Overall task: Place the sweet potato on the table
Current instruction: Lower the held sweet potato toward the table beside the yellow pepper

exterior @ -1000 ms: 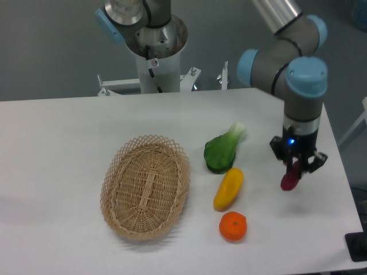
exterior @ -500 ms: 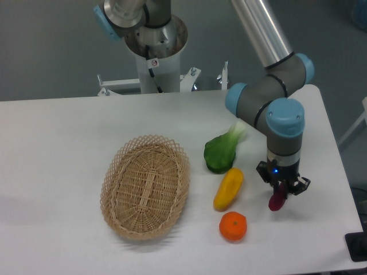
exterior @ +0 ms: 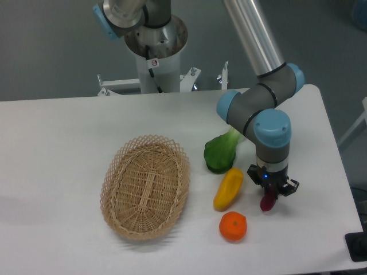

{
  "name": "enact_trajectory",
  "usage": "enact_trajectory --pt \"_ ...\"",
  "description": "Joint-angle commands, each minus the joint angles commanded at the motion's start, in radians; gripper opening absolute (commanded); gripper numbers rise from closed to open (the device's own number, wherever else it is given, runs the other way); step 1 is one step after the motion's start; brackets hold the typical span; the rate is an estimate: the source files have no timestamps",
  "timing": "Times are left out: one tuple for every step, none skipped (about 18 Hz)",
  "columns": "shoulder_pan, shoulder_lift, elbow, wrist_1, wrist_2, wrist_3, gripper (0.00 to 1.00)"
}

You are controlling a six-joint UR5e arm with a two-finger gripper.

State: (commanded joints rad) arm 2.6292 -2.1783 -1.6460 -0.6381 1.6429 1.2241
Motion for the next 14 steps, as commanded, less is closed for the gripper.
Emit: enact_trajectory --pt "0.0 0.002 0.0 -0.002 0.0 0.002 0.38" --pt "0.0 0.003 -0.002 0.0 0.0 0.0 0.38" --pt "0.0 0.003 -0.005 0.0 0.0 0.0 0.39" --pt "0.0 0.005 -0.003 0.0 0.0 0.0 0.45" --pt "0.0 0.005 -0.002 -0.002 0.0 -0.002 0.54" --pt "0.0 0.005 0.0 -0.002 0.0 0.0 0.74" --pt "0.0 0.005 0.003 -0.002 0.0 -0.002 1.0" --pt "0.0 0.008 0.005 -0.003 0.002 -0.003 1.0" --pt "0.0 0.012 0.009 -0.005 0.002 -0.014 1.0" --pt "0.0 0.018 0.014 -0.005 0.0 -0.038 1.0" --pt "0.0 0.028 0.017 -0.005 0.0 -0.057 1.0" --pt "0.002 0.038 0.023 -0.006 -0.002 -0.063 1.0" --pt "0.002 0.043 0.028 -0.006 -0.005 -0.066 1.0" --pt "0.002 0.048 0.035 -0.006 -0.006 -0.061 1.0"
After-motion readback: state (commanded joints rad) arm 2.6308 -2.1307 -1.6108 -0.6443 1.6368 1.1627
